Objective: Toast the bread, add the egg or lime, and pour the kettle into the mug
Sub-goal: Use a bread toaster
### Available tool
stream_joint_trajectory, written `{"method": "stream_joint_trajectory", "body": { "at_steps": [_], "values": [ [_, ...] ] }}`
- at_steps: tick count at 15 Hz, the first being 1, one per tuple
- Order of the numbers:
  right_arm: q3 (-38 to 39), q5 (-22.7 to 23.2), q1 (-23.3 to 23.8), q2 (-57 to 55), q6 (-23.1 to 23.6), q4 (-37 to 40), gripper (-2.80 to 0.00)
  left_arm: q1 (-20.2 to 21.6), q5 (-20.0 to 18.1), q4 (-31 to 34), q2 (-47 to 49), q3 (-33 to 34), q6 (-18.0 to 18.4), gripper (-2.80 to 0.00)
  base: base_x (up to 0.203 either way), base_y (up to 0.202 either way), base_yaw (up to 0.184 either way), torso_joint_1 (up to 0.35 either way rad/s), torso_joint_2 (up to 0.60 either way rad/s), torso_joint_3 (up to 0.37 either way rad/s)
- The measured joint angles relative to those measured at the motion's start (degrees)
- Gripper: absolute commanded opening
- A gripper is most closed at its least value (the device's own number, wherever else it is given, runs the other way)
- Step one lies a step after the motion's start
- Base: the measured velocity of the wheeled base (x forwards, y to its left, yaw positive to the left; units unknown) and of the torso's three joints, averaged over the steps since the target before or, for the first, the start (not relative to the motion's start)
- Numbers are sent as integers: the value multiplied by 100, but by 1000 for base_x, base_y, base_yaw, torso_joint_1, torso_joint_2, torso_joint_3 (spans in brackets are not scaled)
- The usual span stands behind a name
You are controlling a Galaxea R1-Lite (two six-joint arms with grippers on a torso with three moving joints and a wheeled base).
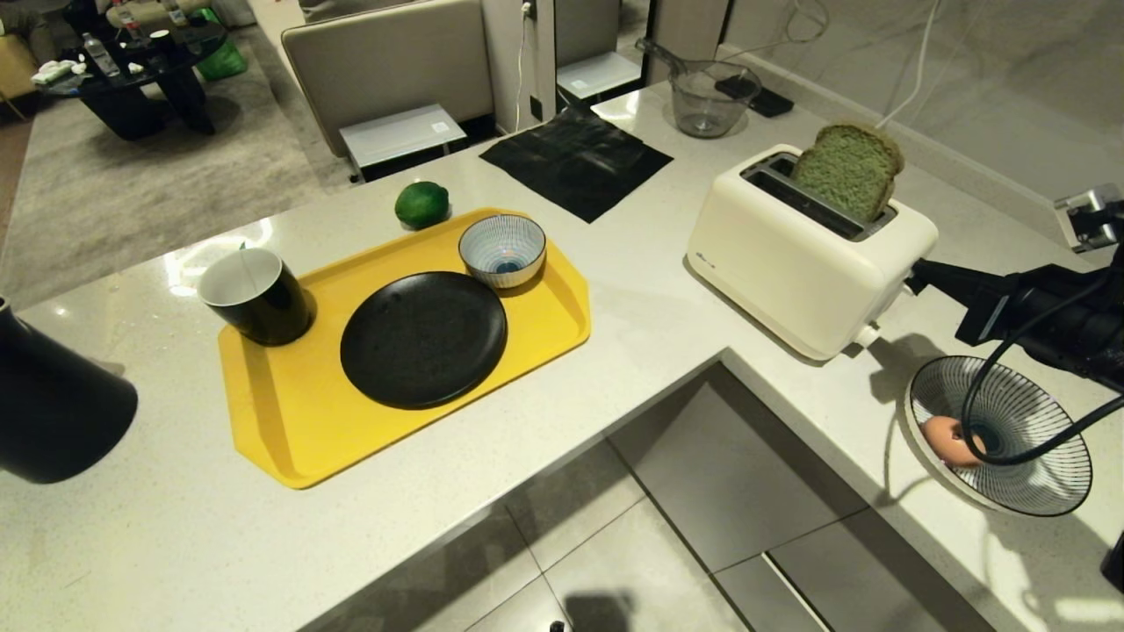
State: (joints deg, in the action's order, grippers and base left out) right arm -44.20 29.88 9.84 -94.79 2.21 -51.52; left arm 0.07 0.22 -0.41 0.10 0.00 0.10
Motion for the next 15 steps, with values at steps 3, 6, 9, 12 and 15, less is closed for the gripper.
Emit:
{"method": "stream_joint_trajectory", "body": {
  "at_steps": [3,6,9,12,15],
  "values": [
    [124,0,0,-56,51,-21,-280,0,2,1,0,0,0,-280,0,0,0,0,0,0],
    [383,7,0,-103,81,-292,-280,0,2,1,0,0,0,-280,0,0,0,0,0,0],
    [492,10,0,-215,143,-369,-280,0,1,0,0,0,0,-280,0,0,0,0,0,0],
    [504,10,0,-318,178,-379,-280,0,-1,-2,0,0,0,-280,0,0,0,0,0,0],
    [498,10,-9,-408,297,-380,-280,0,2,0,0,0,-2,-280,0,0,0,0,0,0]
  ]
}}
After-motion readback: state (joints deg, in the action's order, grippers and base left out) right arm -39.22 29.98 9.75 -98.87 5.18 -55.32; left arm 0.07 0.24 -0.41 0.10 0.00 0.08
